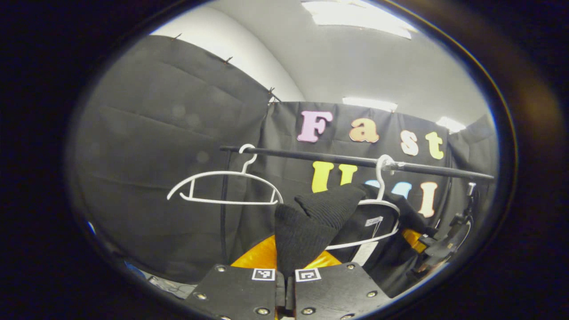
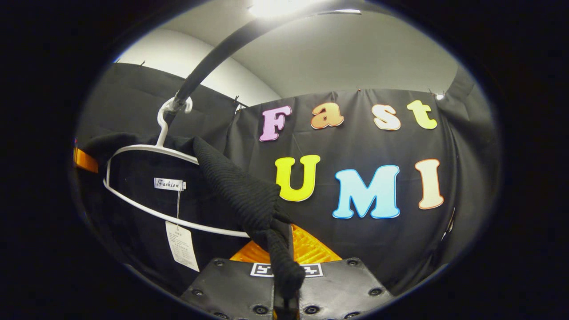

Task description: Grasp the clothes on the hanger with both hands and then place them into the laundry hamper below.

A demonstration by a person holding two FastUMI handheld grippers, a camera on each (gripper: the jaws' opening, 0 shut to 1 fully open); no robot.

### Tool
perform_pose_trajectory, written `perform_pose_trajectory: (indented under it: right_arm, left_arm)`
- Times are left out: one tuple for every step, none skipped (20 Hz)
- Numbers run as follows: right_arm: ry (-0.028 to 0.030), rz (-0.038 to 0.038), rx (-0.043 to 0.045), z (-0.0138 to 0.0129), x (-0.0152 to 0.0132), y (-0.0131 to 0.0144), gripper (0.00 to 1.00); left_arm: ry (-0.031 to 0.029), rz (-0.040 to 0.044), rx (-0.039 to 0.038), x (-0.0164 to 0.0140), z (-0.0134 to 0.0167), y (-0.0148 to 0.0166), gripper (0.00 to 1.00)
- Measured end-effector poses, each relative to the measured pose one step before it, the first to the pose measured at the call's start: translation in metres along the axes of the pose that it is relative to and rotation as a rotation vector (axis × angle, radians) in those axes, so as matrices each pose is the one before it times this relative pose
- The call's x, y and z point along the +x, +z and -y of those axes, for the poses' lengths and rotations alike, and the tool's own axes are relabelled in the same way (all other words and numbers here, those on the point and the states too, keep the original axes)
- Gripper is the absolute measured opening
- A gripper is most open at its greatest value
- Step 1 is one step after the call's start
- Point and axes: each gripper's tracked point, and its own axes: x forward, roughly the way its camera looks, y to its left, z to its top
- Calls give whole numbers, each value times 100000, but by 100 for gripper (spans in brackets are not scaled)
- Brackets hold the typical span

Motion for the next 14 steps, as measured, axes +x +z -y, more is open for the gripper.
perform_pose_trajectory:
  right_arm:
    - [-1503, 1046, -815, 424, 220, 230, 1]
    - [-1842, 1083, -1168, 731, 452, 211, 1]
    - [-2237, 1138, -1268, 1165, 1169, 91, 1]
    - [-2084, 1157, -634, 919, 659, 76, 1]
    - [-811, 1171, 624, 388, 404, 91, 1]
    - [-213, 881, 498, 249, 452, 129, 1]
    - [-64, 765, -591, 73, 29, 181, 1]
    - [-60, 1056, -1610, 42, 206, 206, 1]
    - [-78, 1273, -2104, -6, 132, 236, 1]
    - [-61, 1341, -2157, 20, 223, 117, 1]
    - [213, 1234, -1722, 9, 261, -14, 1]
    - [268, 495, -1377, -118, 433, -145, 1]
    - [680, -519, -1942, -153, 200, -332, 1]
    - [165, 252, -1685, -148, 173, 1, 1]
  left_arm:
    - [38, 66, 2527, 7, -158, 251, 3]
    - [98, -36, 2021, 18, -211, 167, 3]
    - [117, -144, 1644, 23, -235, 181, 3]
    - [566, 247, 1312, -12, -470, 286, 3]
    - [763, 381, 904, 162, -448, 360, 2]
    - [686, 264, 482, 397, -525, 227, 2]
    - [106, 225, -291, 385, -427, 194, 3]
    - [-40, -180, -661, 240, -201, 127, 3]
    - [137, 166, 335, 144, -273, 269, 3]
    - [448, 401, 1615, 64, -388, 363, 2]
    - [564, 679, 2334, 222, -449, 456, 3]
    - [667, 420, 2364, 452, -250, 325, 3]
    - [250, 161, 1674, 302, -185, 269, 3]
    - [130, 489, 1186, 201, 0, 294, 3]
